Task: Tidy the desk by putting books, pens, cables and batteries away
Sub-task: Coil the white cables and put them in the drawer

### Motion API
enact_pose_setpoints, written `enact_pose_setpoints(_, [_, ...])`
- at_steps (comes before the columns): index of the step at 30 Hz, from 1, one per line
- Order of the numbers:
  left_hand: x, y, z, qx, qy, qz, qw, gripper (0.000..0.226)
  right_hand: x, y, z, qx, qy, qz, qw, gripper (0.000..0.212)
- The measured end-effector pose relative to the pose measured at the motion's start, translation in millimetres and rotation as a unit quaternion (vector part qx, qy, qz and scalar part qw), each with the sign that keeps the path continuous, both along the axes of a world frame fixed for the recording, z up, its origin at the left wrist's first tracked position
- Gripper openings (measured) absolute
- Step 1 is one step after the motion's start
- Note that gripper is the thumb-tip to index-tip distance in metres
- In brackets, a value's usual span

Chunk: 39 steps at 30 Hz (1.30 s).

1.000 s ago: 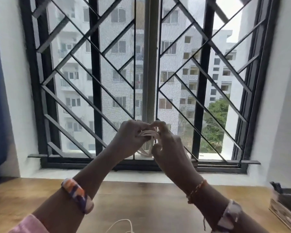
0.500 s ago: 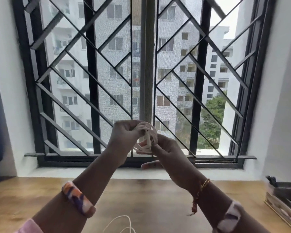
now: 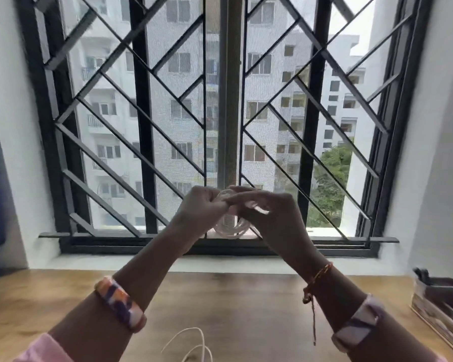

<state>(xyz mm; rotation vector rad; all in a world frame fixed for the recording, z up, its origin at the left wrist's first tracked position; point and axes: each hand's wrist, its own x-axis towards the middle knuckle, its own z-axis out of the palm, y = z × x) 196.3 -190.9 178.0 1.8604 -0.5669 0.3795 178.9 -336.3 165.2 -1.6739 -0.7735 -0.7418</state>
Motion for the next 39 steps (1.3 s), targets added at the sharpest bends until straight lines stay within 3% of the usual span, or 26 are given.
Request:
enact_pose_setpoints(3, [-1, 9, 5, 0.021, -0.091, 0.012, 0.996, 0.024, -9, -12, 11, 0.173, 0.136, 0.081, 0.972, 0.005])
enact_pose_setpoints(6, [-2, 10, 5, 0.034, -0.139, -0.019, 0.990, 0.015, -12, -15, 11, 0.216, 0.200, 0.101, 0.950, 0.026])
enact_pose_setpoints(7, [-3, 9, 4, 0.042, -0.140, -0.040, 0.988, 0.007, -12, -13, 12, 0.236, 0.221, 0.111, 0.940, 0.030])
enact_pose_setpoints(9, [-7, 2, 2, 0.055, -0.125, -0.093, 0.986, 0.020, -10, -9, 13, 0.286, 0.262, 0.129, 0.913, 0.032])
enact_pose_setpoints(12, [-14, -4, 2, 0.016, -0.082, -0.143, 0.986, 0.015, -4, -4, 15, 0.353, 0.300, 0.141, 0.875, 0.032])
enact_pose_setpoints(15, [-18, -6, 0, -0.057, -0.035, -0.136, 0.988, 0.031, -3, -1, 16, 0.303, 0.297, 0.092, 0.901, 0.017])
enact_pose_setpoints(18, [-17, -8, 1, -0.098, -0.039, -0.097, 0.990, 0.037, -10, 2, 16, 0.191, 0.313, 0.044, 0.929, 0.031])
enact_pose_setpoints(22, [-15, -9, 4, -0.084, -0.053, -0.075, 0.992, 0.028, -17, 7, 12, 0.094, 0.310, 0.098, 0.941, 0.048])
enact_pose_setpoints(24, [-13, -8, 5, -0.077, -0.050, -0.079, 0.993, 0.029, -17, 6, 12, 0.093, 0.320, 0.140, 0.932, 0.047])
enact_pose_setpoints(27, [-8, -5, 7, -0.034, -0.056, -0.060, 0.996, 0.030, -17, 3, 10, 0.111, 0.313, 0.145, 0.932, 0.019])
enact_pose_setpoints(29, [-1, -4, 5, -0.008, -0.065, -0.048, 0.997, 0.024, -16, 4, 7, 0.136, 0.309, 0.131, 0.932, 0.011])
enact_pose_setpoints(33, [5, -2, -7, 0.006, -0.083, -0.020, 0.996, 0.026, -15, 2, 11, 0.215, 0.337, 0.150, 0.904, 0.030])
enact_pose_setpoints(36, [4, 0, -14, -0.029, 0.039, -0.078, 0.996, 0.043, -17, 1, 10, 0.253, 0.367, 0.209, 0.870, 0.046])
enact_pose_setpoints(39, [2, -5, -18, -0.031, 0.068, -0.075, 0.994, 0.035, -17, 4, 4, 0.255, 0.344, 0.221, 0.876, 0.044])
